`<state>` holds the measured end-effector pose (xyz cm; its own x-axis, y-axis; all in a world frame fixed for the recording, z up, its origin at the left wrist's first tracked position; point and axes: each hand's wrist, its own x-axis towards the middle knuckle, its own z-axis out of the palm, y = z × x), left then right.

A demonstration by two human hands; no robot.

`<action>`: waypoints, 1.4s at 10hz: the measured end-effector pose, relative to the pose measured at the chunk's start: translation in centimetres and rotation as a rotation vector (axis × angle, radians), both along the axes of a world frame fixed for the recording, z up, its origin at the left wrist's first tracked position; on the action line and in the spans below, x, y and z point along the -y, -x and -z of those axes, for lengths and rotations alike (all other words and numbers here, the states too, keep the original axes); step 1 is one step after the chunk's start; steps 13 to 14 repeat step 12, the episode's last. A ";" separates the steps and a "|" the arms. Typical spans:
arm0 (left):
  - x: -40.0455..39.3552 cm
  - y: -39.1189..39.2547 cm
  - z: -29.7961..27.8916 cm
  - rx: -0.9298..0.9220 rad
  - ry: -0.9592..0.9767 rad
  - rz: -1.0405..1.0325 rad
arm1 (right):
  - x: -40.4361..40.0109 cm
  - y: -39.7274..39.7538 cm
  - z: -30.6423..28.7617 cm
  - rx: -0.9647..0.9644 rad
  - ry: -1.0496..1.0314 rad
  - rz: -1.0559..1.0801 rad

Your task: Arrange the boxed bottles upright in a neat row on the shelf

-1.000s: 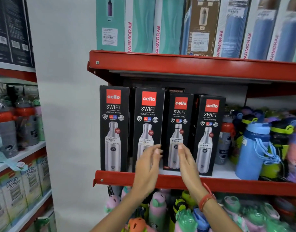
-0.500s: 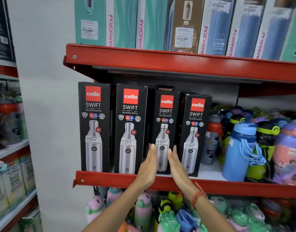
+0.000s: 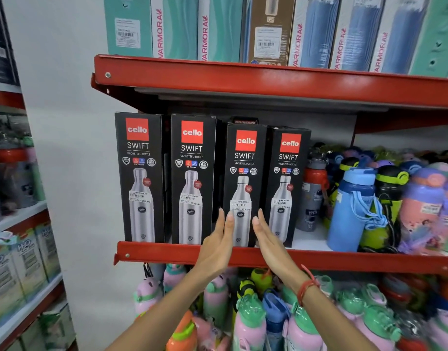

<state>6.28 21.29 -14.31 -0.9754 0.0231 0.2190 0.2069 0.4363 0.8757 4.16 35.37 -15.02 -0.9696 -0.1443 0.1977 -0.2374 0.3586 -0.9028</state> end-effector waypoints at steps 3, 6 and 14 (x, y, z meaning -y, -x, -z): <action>-7.4 0.9 -0.5 -0.313 -0.096 0.101 | -5.4 1.5 -0.3 -0.236 0.246 0.358; -10.7 4.2 0.4 0.030 -0.124 0.081 | -7.3 3.6 0.2 -0.046 0.116 0.110; -6.5 -2.9 -4.9 -0.206 0.040 0.077 | -5.4 -3.7 -5.8 -0.241 0.035 0.187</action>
